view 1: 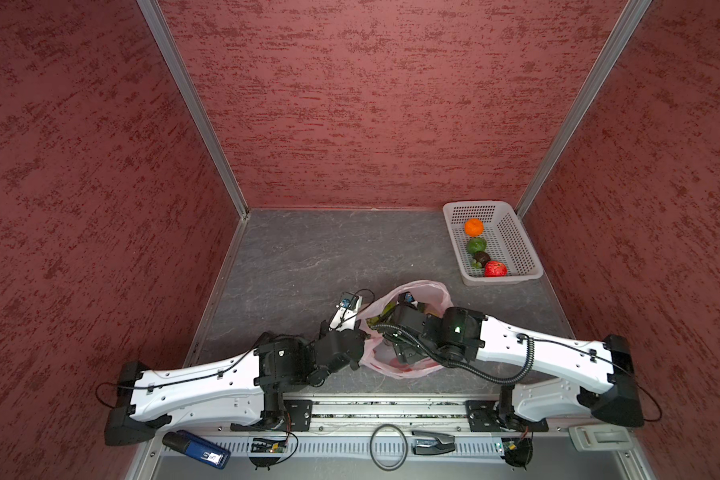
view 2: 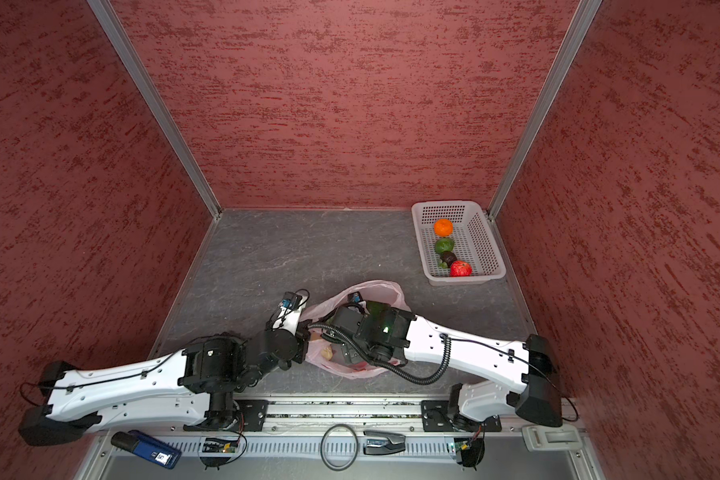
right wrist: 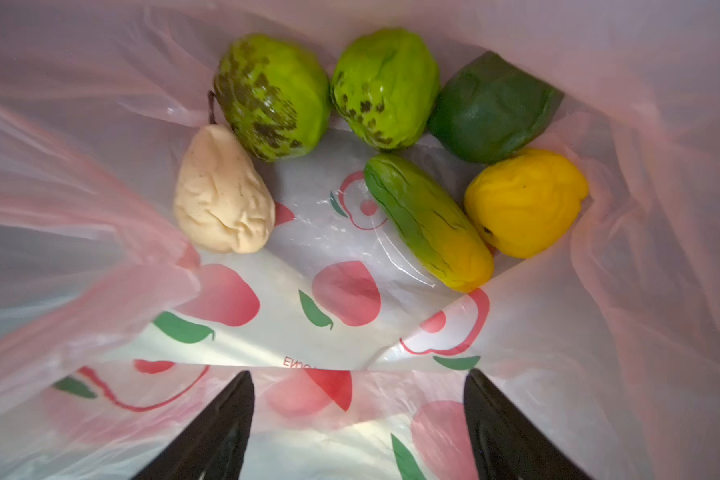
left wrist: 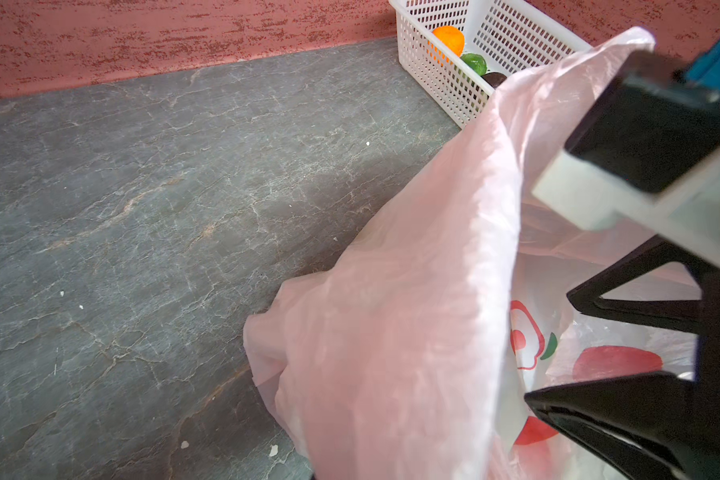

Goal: Untie the knot of the plastic bag and take out the fruit
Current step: 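Move the right gripper back over the bag and lower it inside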

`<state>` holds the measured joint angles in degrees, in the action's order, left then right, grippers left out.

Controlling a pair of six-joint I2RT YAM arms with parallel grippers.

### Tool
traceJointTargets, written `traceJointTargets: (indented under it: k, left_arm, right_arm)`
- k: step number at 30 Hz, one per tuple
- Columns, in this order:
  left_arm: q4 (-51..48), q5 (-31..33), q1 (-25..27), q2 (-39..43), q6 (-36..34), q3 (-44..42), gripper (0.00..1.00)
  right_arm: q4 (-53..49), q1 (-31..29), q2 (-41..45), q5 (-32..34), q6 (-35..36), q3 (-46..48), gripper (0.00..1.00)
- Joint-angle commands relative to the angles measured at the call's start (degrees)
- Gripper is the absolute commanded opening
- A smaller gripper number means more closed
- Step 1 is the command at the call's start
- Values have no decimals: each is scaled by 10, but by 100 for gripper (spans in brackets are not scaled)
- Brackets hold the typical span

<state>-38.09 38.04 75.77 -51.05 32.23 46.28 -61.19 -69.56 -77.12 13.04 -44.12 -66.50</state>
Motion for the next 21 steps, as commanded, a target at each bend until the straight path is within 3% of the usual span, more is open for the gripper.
traceJointTargets:
  k: [1, 9, 21]
  left_arm:
    - [18, 2, -5, 0, -14, 2, 0]
    - [46, -22, -5, -1, -16, -11, 0]
    - [69, -59, 19, -36, 4, -34, 0]
  right_arm:
    - [29, -6, 16, 15, 11, 19, 78]
    - [85, 1, -4, 3, -3, 82, 82]
    - [193, 78, -48, 20, -8, 116, 89]
